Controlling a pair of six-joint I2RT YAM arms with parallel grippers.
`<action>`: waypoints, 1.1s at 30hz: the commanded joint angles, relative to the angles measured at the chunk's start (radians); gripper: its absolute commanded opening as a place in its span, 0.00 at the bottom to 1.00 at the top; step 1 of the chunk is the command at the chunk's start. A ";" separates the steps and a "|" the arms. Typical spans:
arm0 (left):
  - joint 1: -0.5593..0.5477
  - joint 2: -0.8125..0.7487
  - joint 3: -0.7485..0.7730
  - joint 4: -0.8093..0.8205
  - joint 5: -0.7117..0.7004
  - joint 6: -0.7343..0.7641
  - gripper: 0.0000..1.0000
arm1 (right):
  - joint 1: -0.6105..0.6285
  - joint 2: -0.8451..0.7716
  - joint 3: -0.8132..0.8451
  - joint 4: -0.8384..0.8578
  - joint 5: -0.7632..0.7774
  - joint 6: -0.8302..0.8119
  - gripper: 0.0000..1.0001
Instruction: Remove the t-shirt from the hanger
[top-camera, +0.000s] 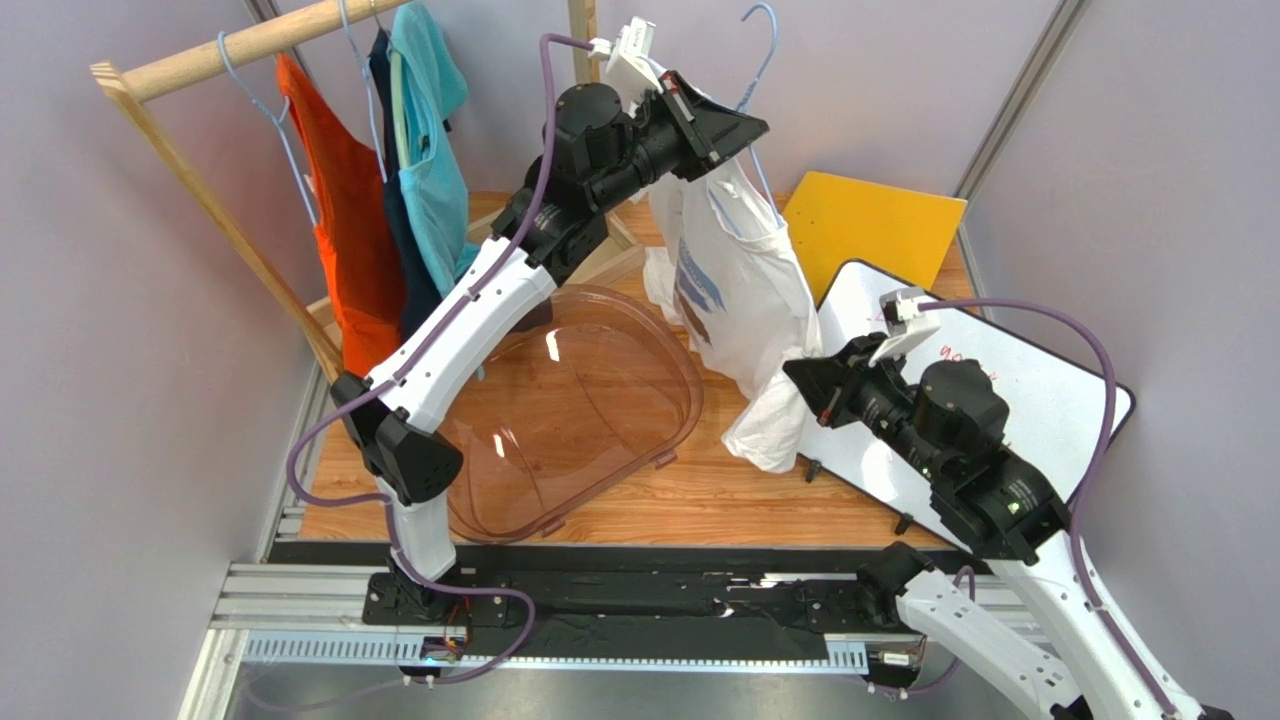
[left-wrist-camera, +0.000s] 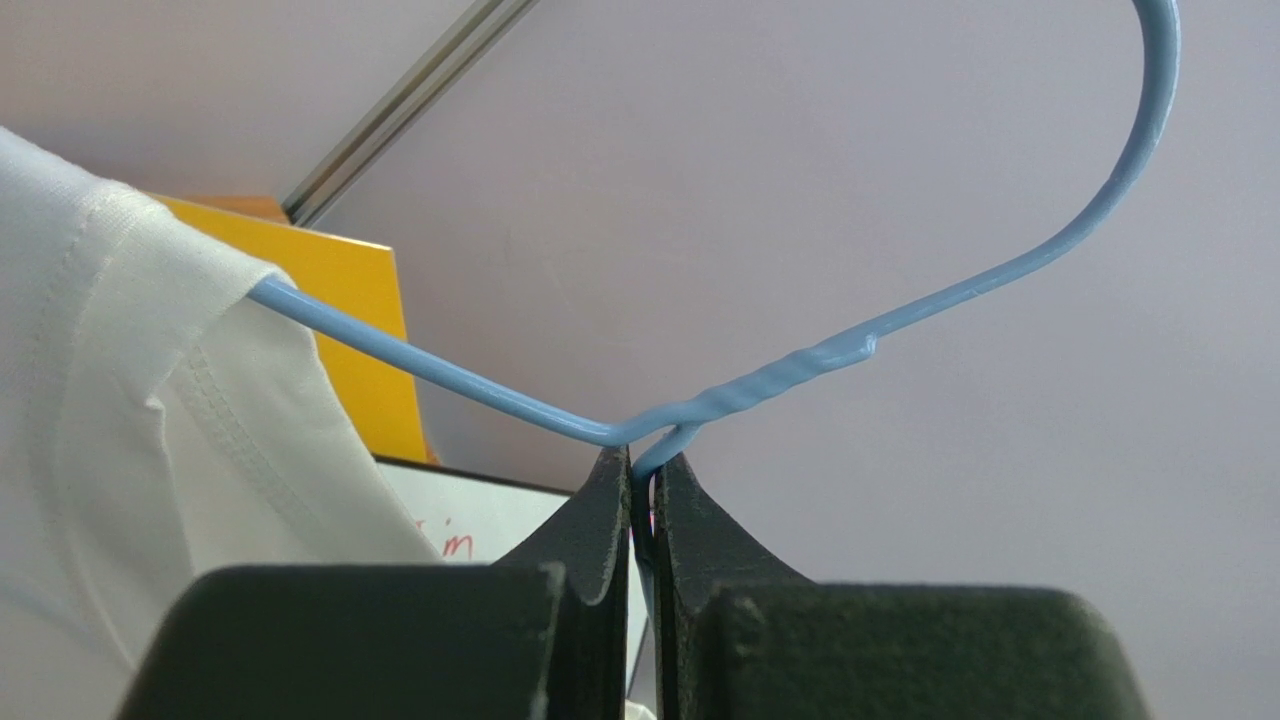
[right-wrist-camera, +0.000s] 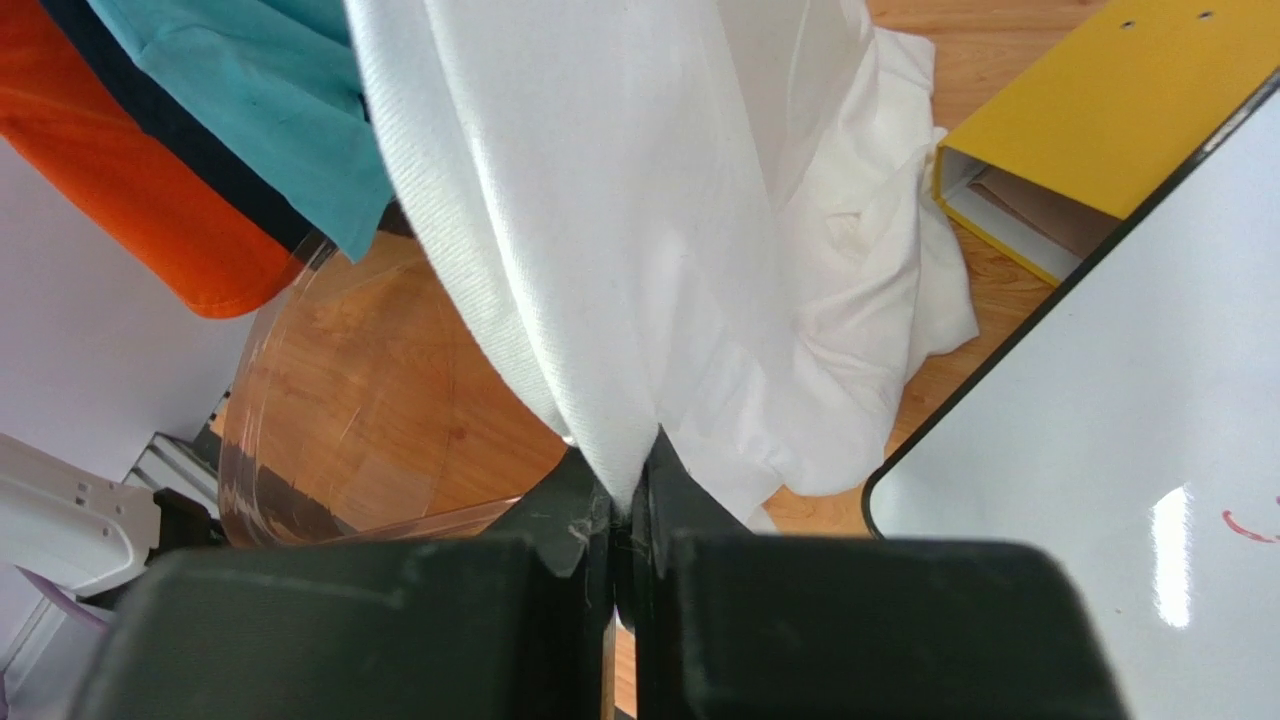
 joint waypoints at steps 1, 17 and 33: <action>0.009 -0.024 -0.039 0.204 -0.034 -0.099 0.00 | 0.001 -0.082 -0.021 -0.020 0.064 0.056 0.00; 0.073 0.102 0.015 0.361 -0.022 -0.329 0.00 | 0.000 -0.494 -0.119 -0.270 0.211 0.274 0.00; 0.067 0.056 -0.068 0.385 0.166 -0.322 0.00 | 0.001 -0.032 0.025 -0.103 0.139 0.129 0.00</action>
